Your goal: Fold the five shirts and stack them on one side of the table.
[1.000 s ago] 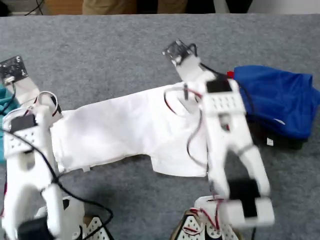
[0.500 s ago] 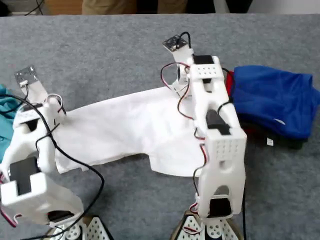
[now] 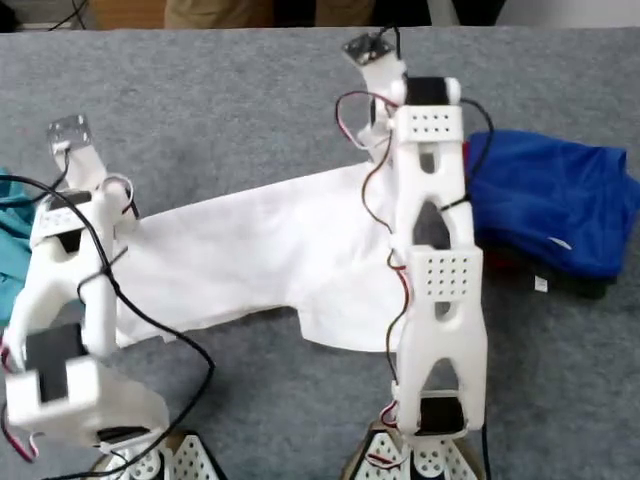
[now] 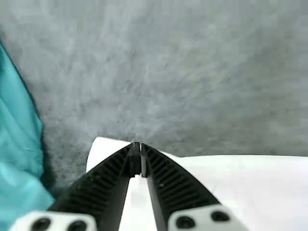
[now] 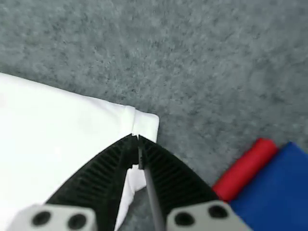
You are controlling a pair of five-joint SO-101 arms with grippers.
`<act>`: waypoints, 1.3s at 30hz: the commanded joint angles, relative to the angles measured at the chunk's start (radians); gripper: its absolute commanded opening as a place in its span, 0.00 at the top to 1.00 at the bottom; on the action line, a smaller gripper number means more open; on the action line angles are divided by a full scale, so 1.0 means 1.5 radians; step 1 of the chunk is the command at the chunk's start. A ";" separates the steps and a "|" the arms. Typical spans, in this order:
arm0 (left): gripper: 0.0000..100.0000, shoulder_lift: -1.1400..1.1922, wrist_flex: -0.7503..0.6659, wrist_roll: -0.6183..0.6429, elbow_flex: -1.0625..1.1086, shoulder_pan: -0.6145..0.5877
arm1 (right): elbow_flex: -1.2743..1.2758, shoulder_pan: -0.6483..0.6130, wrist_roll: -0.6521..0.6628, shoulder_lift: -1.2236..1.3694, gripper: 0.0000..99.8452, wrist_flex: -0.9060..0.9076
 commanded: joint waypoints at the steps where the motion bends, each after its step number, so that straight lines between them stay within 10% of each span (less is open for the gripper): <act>1: 0.98 -0.151 0.046 -0.006 -0.013 0.020 | -0.136 0.008 0.020 -0.011 1.00 0.085; 9: 0.98 -0.407 0.171 -0.045 0.088 0.021 | -0.006 0.023 0.082 -0.141 1.00 0.097; 18: 0.98 -0.640 0.043 -0.085 0.436 -0.060 | 0.513 0.006 0.249 -0.509 1.00 0.087; 32: 0.98 -0.661 -0.082 -0.068 0.605 -0.071 | 1.309 -0.150 0.430 -1.086 0.99 -0.079; 39: 0.98 -0.661 -0.082 -0.069 0.606 -0.070 | 1.524 -0.257 0.417 -1.158 0.81 -0.172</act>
